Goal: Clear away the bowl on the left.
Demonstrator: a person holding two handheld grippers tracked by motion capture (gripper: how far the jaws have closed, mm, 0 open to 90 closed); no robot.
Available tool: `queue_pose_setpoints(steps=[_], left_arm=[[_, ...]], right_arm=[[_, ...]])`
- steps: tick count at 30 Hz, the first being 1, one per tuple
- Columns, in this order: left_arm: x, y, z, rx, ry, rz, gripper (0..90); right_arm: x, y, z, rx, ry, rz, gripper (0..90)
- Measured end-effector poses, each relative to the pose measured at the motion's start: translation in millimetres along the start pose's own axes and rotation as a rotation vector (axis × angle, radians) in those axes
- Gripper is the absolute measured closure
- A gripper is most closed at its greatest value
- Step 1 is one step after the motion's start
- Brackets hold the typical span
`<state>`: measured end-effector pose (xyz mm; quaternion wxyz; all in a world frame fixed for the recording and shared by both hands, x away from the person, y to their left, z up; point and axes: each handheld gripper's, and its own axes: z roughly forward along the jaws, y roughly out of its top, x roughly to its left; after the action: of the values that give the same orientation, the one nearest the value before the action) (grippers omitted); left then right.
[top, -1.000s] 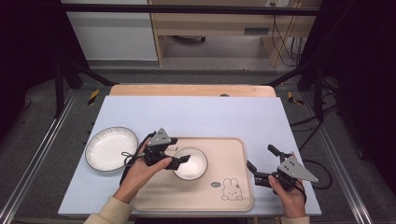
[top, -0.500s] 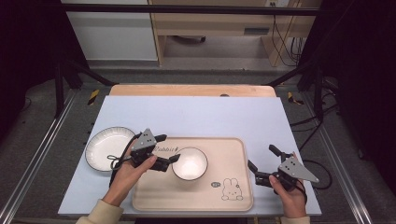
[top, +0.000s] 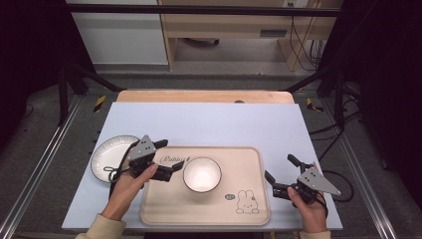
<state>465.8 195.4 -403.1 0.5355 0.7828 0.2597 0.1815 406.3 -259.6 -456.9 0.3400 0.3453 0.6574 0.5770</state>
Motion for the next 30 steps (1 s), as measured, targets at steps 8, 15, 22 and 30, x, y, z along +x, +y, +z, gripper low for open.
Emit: queue_pose_setpoints(steps=[8,15,22,30], left_arm=[[8.1,-4.7,-9.7,-0.032,0.025,0.002,6.1],[12.8,-6.2,-19.1,-0.063,0.038,-0.001,6.1],[18.3,-7.7,-25.7,-0.083,0.056,-0.007,5.9],[23.4,-10.9,-31.3,-0.111,0.052,-0.017,4.0]], right_arm=[[-0.5,0.2,-0.9,-0.001,-0.002,0.003,4.2],[-0.8,0.4,-1.6,0.000,-0.005,0.001,4.2],[-1.0,0.5,-1.7,-0.001,-0.003,0.001,4.1],[-0.9,1.2,-3.0,-0.013,-0.007,0.005,4.2]])
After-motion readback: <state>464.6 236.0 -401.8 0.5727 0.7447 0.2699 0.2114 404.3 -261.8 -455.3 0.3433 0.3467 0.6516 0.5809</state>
